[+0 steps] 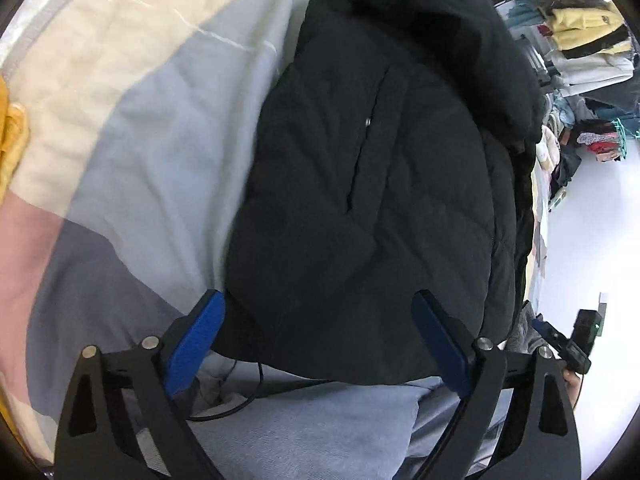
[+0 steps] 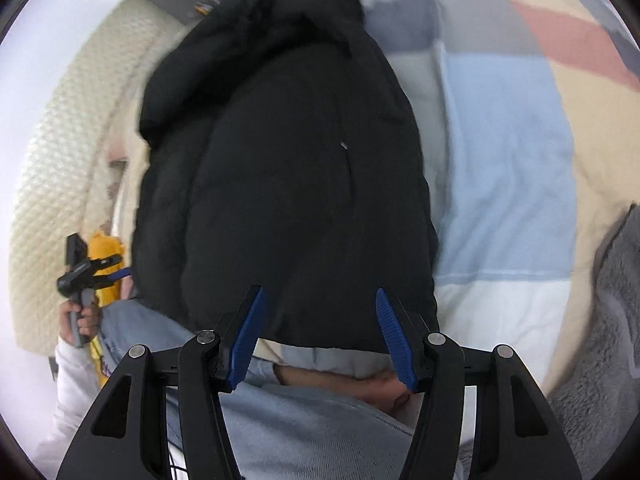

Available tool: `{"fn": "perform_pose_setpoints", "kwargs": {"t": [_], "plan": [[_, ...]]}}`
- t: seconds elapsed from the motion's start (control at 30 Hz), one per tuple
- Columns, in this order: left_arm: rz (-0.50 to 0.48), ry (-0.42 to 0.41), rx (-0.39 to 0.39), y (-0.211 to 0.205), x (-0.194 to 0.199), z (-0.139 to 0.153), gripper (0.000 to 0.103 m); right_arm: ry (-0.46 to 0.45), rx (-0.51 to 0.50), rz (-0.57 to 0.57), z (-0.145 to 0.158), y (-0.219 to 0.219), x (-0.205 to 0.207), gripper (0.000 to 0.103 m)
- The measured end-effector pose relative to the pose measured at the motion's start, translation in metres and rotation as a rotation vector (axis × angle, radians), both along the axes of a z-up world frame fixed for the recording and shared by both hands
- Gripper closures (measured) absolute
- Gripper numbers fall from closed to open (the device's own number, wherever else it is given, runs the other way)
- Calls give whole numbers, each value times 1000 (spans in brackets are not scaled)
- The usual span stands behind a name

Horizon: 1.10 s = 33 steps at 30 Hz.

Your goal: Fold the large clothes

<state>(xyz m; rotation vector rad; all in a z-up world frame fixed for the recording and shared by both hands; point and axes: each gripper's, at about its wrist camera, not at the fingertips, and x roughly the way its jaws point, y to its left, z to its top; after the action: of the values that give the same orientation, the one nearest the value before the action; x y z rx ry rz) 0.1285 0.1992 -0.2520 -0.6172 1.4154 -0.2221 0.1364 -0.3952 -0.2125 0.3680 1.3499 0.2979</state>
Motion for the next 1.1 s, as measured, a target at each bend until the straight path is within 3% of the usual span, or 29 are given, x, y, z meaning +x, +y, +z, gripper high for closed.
{"fn": "perform_pose_setpoints", "kwargs": {"t": [0.13, 0.37, 0.5, 0.7, 0.83, 1.0, 1.1], "plan": [[-40, 26, 26, -11, 3, -6, 10, 32, -14, -16, -9, 5, 9, 32], [-66, 75, 32, -12, 16, -22, 10, 212, -15, -91, -48, -9, 35, 31], [-64, 107, 48, -12, 21, -29, 10, 270, -58, -110, -61, -11, 46, 24], [-88, 128, 36, -19, 28, -36, 12, 338, -51, -68, -82, 1, 56, 23], [-119, 62, -33, -22, 25, -26, 37, 300, 34, 15, -77, 18, 55, 22], [-192, -98, -205, -18, 10, -2, 38, 189, 177, 97, -59, 31, 49, 22], [-156, -86, -233, -10, 7, -5, 38, 169, 195, 116, -55, 36, 48, 22]]}}
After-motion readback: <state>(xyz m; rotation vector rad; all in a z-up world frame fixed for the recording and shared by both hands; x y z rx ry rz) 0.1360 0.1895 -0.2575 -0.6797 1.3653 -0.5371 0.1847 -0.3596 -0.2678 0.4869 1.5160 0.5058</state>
